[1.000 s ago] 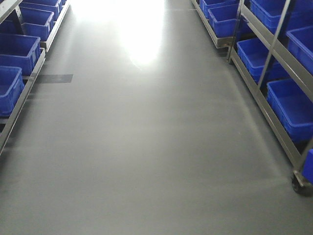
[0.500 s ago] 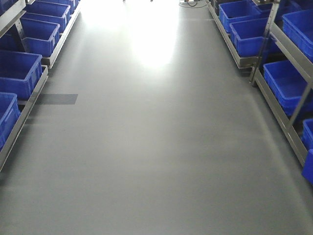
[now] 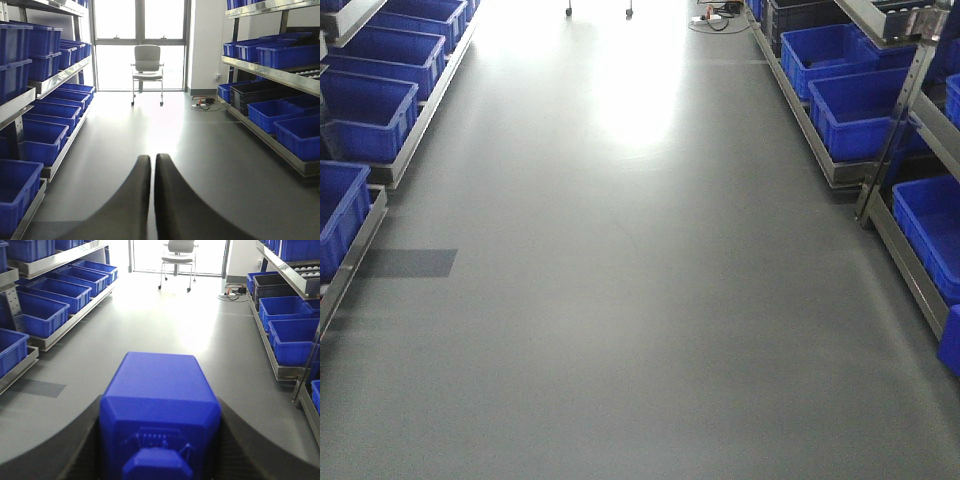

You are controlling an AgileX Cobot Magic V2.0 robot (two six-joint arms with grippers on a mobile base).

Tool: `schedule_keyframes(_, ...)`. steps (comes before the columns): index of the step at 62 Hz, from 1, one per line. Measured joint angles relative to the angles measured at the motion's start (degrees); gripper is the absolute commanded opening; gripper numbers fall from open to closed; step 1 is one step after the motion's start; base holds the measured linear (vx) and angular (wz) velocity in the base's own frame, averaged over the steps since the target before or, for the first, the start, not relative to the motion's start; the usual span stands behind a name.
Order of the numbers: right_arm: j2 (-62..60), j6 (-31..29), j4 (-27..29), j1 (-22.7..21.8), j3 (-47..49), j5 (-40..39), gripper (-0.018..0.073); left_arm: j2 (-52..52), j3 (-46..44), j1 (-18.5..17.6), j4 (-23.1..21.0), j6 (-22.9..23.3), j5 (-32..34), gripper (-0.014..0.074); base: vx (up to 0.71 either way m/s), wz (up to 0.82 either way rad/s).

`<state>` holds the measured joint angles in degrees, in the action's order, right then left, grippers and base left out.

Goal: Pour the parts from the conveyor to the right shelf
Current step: 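Drive down the aisle between shelves of blue bins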

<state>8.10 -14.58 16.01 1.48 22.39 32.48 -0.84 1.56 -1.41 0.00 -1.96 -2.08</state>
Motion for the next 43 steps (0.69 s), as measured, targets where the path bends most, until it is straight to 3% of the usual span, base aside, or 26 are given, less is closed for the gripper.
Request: schedule_keyframes(43,0.0,0.0,0.0,0.0,0.0,0.0,-0.0005,0.0,0.0,0.0,0.0,0.0,-0.1,-0.0006,0.63,0.06)
